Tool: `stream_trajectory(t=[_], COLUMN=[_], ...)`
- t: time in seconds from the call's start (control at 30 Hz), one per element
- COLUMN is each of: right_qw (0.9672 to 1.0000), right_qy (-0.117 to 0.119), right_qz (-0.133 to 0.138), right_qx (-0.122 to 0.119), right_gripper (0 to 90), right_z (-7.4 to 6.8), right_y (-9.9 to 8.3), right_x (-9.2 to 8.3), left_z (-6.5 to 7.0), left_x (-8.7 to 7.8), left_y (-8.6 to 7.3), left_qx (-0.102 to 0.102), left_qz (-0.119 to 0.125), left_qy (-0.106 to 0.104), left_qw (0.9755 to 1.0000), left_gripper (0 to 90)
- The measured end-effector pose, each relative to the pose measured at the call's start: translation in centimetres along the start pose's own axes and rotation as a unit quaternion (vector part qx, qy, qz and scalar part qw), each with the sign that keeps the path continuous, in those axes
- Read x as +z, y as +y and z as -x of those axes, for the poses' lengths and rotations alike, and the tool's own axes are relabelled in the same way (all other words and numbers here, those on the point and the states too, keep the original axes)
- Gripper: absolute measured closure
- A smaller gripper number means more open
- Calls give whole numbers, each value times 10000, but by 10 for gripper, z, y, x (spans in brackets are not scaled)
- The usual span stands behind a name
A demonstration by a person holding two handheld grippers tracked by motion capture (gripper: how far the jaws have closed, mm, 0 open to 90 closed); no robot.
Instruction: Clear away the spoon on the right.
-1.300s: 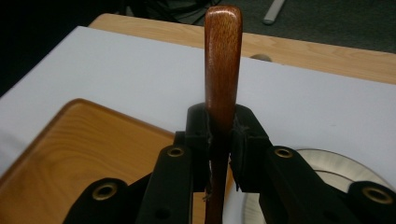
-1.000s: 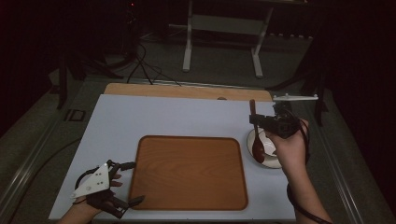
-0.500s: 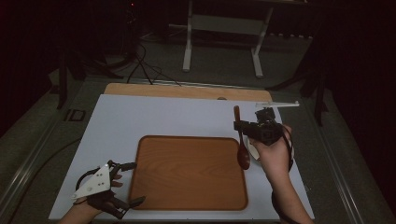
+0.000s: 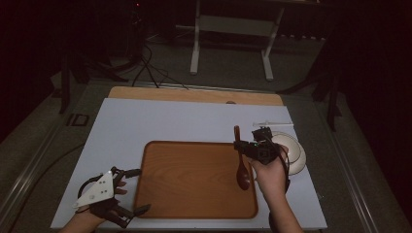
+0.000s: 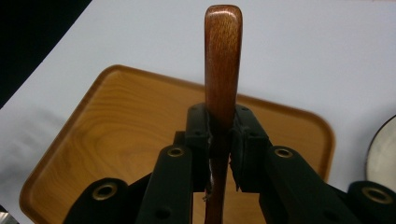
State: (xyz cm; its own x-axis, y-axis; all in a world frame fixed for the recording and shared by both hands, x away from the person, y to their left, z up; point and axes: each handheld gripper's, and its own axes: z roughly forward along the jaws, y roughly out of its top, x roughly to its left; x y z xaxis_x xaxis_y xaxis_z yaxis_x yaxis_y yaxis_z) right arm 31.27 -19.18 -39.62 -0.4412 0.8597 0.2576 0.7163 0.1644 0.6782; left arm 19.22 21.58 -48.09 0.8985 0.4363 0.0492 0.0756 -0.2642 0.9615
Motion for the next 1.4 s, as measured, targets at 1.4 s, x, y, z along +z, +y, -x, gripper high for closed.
stream_trajectory(t=[1.4], right_qw=[9891], right_qy=[-524], right_qz=[-491], right_qx=[1286], right_gripper=[785], right_z=[16], right_y=[-80], right_x=[103], left_z=[1], left_x=[-1], left_y=[0], left_qx=[19], left_qz=[5], left_qy=[1], left_qw=[10000], left_gripper=[24])
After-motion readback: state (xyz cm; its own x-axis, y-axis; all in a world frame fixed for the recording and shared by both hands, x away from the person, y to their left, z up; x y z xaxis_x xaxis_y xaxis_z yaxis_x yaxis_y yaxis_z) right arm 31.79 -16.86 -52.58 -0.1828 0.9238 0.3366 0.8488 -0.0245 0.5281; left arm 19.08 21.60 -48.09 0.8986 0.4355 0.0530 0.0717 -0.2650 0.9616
